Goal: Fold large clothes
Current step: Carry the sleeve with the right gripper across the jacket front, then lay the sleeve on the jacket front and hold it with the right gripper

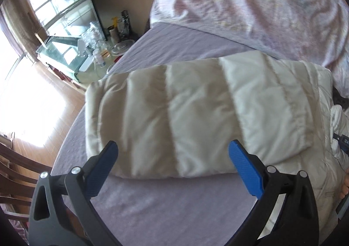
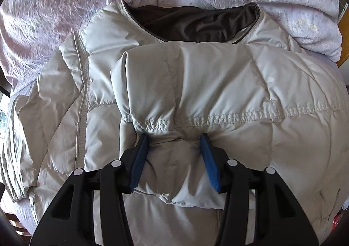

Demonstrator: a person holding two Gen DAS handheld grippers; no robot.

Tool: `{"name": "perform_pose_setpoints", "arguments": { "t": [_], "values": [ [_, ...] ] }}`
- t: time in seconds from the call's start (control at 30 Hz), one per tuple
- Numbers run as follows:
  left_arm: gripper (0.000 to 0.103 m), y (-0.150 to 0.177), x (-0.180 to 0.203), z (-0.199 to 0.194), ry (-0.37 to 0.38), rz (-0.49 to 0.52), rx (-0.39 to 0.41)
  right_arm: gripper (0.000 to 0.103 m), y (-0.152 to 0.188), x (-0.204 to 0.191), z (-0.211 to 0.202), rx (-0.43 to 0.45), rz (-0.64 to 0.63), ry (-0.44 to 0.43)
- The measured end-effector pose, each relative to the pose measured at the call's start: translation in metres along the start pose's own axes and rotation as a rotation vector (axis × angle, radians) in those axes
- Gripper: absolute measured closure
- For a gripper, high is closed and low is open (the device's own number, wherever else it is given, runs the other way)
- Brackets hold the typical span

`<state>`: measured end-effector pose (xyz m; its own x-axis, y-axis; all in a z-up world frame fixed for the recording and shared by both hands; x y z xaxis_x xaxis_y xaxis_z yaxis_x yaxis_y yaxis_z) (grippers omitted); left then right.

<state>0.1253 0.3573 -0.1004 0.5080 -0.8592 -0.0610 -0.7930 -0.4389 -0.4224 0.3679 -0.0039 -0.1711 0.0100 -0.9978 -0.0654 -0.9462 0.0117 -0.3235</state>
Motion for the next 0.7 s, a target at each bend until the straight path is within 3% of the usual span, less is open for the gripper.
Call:
{"name": "perform_pose_setpoints", "arguments": {
  "t": [0.3,0.7],
  "values": [
    [0.002,0.008,-0.055,0.026,0.056,-0.059,0.003,0.052,0.001,-0.001,-0.002,0.002,0.019,0.023],
    [0.002,0.013,-0.073,0.049,0.07,-0.045,-0.006,0.052,0.002,-0.002,0.0,0.01,0.019,0.034]
  ]
}}
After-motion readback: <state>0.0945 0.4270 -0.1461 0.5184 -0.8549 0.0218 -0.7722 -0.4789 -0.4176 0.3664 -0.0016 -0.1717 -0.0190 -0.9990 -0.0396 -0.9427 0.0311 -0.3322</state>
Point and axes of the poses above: each gripper's, at about its wrist camera, not at the fingertips, and z roughly the way its jaws point, x to its right, y to its underside, the point moved 1 cm from there along z, roughly the way its jaws point, and after that the axes turned 9 degrees about z, right-handed, at the moved point
